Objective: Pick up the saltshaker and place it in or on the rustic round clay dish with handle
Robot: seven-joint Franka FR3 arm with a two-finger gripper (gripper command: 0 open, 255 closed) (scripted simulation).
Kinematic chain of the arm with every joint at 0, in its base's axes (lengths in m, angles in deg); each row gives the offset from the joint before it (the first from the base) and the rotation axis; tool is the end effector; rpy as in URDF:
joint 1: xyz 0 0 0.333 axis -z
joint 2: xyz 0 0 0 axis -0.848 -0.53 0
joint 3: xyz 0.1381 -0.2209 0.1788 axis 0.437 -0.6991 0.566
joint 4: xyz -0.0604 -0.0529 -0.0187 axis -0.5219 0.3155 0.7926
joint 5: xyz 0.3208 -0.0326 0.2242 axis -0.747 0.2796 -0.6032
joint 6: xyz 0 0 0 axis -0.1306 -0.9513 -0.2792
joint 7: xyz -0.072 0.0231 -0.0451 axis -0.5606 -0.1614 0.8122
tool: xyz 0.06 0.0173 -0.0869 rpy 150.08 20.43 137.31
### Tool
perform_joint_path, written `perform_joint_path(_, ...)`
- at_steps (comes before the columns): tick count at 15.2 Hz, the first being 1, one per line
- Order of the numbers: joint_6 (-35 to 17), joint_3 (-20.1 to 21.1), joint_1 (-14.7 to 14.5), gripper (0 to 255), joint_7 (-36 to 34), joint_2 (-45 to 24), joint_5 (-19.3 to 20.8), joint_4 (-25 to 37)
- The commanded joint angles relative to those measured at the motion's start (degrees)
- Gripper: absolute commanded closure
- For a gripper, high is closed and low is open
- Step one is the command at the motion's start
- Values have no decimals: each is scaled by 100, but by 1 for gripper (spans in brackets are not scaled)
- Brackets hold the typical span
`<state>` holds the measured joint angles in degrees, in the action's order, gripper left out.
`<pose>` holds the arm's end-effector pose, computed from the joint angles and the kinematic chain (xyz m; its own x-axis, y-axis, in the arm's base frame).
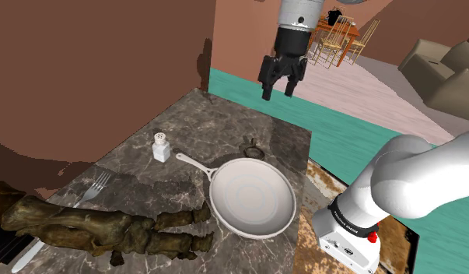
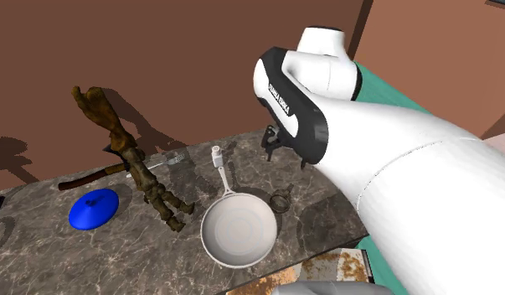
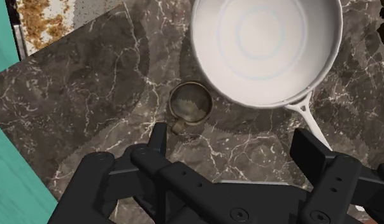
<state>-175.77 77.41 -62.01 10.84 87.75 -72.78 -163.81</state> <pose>0.3596 0.0673 0.5313 0.9743 -0.1323 -0.1821 -0.1511 -0.9841 -0.0937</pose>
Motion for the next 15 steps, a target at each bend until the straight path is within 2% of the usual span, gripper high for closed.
perform_joint_path(1,-227,170,-63,0,-134,-422,-28,170)
perform_joint_path(8,-726,726,-270,0,-711,-1920,61,1059)
perform_joint_path(15,-921,1125,-527,0,-1354,-3534,453,2298)
